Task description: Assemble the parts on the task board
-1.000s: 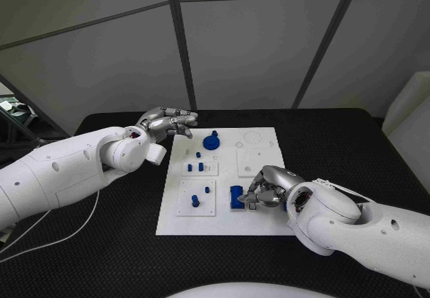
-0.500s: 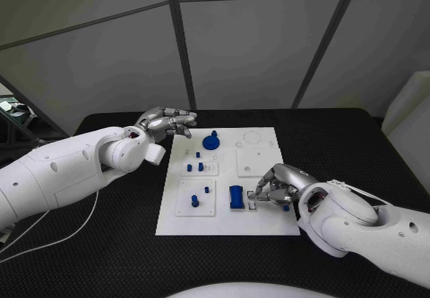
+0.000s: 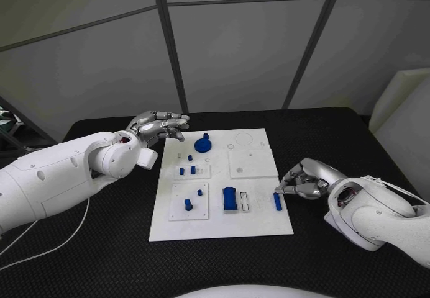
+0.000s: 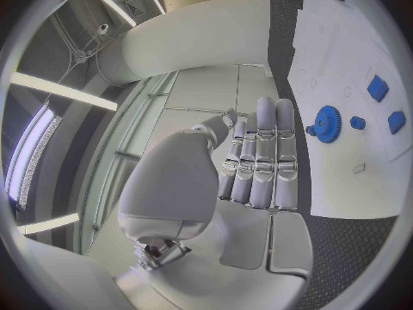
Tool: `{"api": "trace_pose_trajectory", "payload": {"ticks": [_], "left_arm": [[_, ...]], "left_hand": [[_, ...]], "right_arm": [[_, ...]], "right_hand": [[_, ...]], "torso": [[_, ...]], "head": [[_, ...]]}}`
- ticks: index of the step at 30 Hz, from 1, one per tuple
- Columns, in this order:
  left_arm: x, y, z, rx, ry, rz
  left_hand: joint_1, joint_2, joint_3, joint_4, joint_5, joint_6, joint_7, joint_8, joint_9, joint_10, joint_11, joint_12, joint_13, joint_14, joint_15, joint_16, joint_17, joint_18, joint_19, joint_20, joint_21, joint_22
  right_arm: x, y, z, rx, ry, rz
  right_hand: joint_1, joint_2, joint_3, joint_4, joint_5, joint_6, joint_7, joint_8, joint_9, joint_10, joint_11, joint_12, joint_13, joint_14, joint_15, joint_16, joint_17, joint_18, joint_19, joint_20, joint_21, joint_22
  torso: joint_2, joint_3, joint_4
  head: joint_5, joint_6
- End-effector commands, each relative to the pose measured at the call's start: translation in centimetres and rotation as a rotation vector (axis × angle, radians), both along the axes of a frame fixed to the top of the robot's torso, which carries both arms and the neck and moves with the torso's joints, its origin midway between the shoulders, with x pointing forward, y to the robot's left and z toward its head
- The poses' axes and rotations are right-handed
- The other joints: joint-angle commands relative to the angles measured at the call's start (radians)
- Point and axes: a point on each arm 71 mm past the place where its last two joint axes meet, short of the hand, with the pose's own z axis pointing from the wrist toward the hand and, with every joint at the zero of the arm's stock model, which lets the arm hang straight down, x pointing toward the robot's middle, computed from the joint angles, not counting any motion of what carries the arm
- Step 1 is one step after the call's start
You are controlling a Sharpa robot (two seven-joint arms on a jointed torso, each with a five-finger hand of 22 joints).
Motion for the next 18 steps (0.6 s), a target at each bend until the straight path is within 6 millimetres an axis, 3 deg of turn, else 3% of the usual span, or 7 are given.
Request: {"api": "trace_pose_trajectory", "payload": {"ticks": [1,7,18], "left_arm": [[0.0,-0.2,0.1,-0.006,-0.011,-0.006],[-0.1,-0.2,0.0,-0.007,-0.009,-0.006],[-0.1,0.1,-0.1,-0.004,-0.006,-0.002]], "left_hand": [[0.000,0.007,-0.002,-0.006,-0.004,0.004,0.005,-0.007,0.001,-0.009,-0.001,0.005,0.001,0.006,0.004,-0.003,-0.001,-0.013,0.004,0.006,-0.004,-0.001],[0.000,0.007,-0.002,-0.006,-0.004,0.004,0.005,-0.007,0.001,-0.009,-0.001,0.005,0.001,0.006,0.004,-0.003,-0.001,-0.013,0.004,0.006,-0.004,-0.001],[0.000,0.007,-0.002,-0.006,-0.004,0.004,0.005,-0.007,0.001,-0.009,-0.001,0.005,0.001,0.006,0.004,-0.003,-0.001,-0.013,0.004,0.006,-0.004,-0.001]], "right_arm": [[-0.1,0.4,0.1,-0.049,-0.004,0.044],[-0.1,0.6,-0.4,-0.104,0.036,0.049],[-0.1,1.2,-0.9,-0.174,0.060,0.059]], "right_hand": [[0.006,0.003,-0.008,0.000,0.006,0.013,0.001,0.003,-0.002,0.006,-0.005,0.007,0.002,0.048,-0.003,0.007,0.003,-0.012,0.101,0.001,0.005,0.257],[-0.011,-0.003,-0.025,0.011,0.005,0.022,0.000,0.002,-0.005,0.009,-0.006,0.007,0.003,0.048,-0.004,0.008,0.004,-0.013,0.101,0.000,0.006,0.258],[-0.033,-0.012,-0.049,0.029,0.005,0.029,0.000,0.000,-0.007,0.010,-0.006,0.005,0.003,0.047,-0.004,0.006,0.002,-0.013,0.102,-0.001,0.007,0.258]], "torso": [[0.001,0.0015,0.0004],[0.001,-0.0005,0.0049],[0.000,-0.0007,0.0036]], "head": [[-0.006,-0.001],[-0.010,-0.004],[-0.008,-0.009]]}}
